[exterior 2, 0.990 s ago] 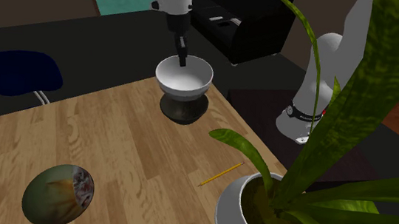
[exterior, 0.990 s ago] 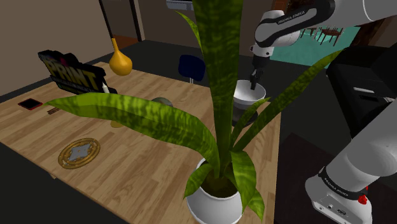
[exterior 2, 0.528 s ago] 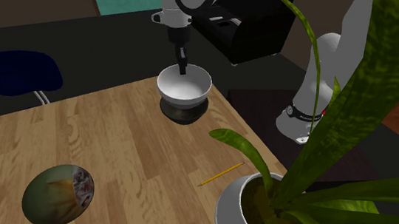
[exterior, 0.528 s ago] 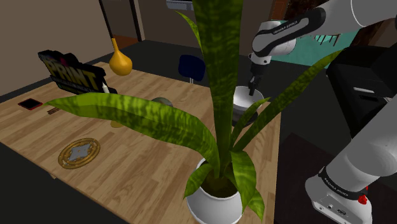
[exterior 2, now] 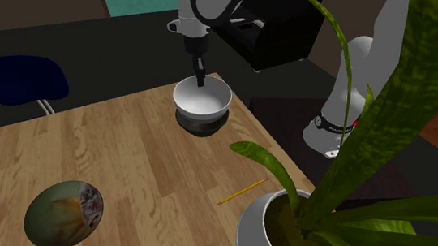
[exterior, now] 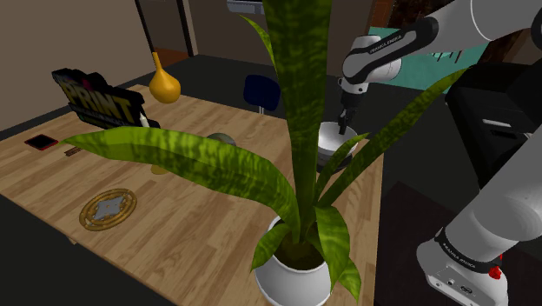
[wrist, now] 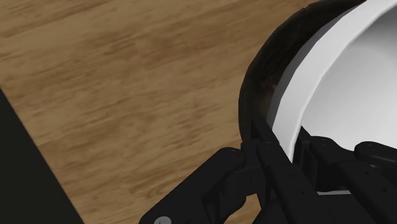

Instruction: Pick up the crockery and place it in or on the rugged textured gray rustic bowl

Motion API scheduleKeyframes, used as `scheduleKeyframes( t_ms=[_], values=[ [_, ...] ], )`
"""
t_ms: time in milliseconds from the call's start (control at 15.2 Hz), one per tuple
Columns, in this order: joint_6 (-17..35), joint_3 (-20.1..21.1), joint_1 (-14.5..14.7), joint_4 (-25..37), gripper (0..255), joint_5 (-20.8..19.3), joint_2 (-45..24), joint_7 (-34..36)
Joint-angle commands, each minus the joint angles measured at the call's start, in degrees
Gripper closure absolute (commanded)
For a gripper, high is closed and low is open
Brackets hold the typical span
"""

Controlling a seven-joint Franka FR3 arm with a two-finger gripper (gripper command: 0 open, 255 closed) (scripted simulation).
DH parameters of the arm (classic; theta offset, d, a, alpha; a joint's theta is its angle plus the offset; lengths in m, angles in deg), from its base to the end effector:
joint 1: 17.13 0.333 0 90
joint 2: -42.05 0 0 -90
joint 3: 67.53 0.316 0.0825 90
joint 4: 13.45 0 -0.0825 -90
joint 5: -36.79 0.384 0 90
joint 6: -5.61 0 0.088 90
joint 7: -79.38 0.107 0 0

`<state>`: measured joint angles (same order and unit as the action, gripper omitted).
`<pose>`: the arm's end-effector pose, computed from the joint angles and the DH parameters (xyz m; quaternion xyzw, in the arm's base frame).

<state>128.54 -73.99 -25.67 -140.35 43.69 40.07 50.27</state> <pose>0.5043 -0.1298 0.3539 -0.9937 -0.0874 0.0303 0.0628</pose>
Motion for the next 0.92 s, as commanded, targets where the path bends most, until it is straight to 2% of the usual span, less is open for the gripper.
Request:
scheduleKeyframes(
  t_ms=[0,132,198,528,792,858],
  values=[
    [0.03,0.00,0.00,0.01,255,0.01,0.00,0.00],
    [0.03,0.00,0.00,0.01,255,0.01,0.00,0.00],
    [0.03,0.00,0.00,0.01,0,0.01,0.00,0.00],
    [0.02,0.00,0.00,0.01,0,0.01,0.00,0.00],
    [-7.18,-0.32,-0.30,4.59,0,-0.87,2.65,0.55],
    [-7.18,-0.32,-0.30,4.59,0,-0.87,2.65,0.55]
  ],
)
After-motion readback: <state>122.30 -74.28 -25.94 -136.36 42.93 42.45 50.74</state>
